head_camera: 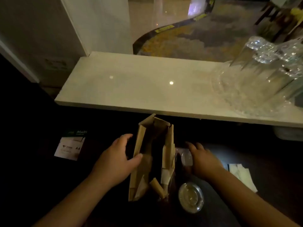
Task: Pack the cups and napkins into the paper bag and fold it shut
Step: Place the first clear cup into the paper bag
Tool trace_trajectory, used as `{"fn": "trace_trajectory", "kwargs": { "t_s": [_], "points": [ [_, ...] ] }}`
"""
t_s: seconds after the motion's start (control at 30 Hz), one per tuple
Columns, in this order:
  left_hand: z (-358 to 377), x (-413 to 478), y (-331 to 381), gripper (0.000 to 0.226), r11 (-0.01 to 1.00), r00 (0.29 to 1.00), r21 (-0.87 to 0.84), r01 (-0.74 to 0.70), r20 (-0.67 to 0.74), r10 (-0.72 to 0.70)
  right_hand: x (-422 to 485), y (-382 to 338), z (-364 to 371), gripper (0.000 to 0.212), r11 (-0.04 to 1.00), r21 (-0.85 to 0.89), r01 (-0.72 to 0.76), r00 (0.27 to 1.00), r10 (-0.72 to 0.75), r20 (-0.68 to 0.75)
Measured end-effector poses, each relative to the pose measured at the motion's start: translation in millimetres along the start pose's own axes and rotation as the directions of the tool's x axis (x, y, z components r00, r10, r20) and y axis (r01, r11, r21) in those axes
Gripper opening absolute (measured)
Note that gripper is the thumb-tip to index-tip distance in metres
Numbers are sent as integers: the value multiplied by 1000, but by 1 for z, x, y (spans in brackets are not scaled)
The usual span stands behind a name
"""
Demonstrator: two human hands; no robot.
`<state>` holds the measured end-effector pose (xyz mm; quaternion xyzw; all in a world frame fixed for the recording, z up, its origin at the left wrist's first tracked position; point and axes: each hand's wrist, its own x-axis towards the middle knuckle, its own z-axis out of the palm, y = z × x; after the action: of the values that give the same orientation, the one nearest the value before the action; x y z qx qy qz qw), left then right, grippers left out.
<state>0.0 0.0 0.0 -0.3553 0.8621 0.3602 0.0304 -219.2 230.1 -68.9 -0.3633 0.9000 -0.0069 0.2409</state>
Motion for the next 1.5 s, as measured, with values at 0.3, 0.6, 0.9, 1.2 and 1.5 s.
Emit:
{"fn": "trace_trajectory", "kwargs": {
  "t_s": [0.3, 0.6, 0.9, 1.2, 1.5],
  "points": [
    [21, -4, -1, 46, 962, 994, -260, 86, 84, -67, -6, -10, -15, 88, 995, -84, -56, 997, 60, 49],
    [15, -2, 8, 41, 945, 985, -294, 139, 142, -101, -79, -76, -173, 92, 971, -186, 147, 987, -157, -41],
    [9, -2, 12, 22, 953, 989, -268, 140, 90, -120, -16, -165, -126, 97, 952, -120, 282, 959, -276, 63],
    [10, -2, 20, 41, 974, 991, -188, 126, 78, -113, 78, -174, -26, 51, 956, -176, 235, 948, -185, 260],
    [14, -3, 23, 38, 972, 992, -206, 111, 76, -97, 47, -174, -40, 46, 963, -167, 209, 961, -171, 219]
  ]
}}
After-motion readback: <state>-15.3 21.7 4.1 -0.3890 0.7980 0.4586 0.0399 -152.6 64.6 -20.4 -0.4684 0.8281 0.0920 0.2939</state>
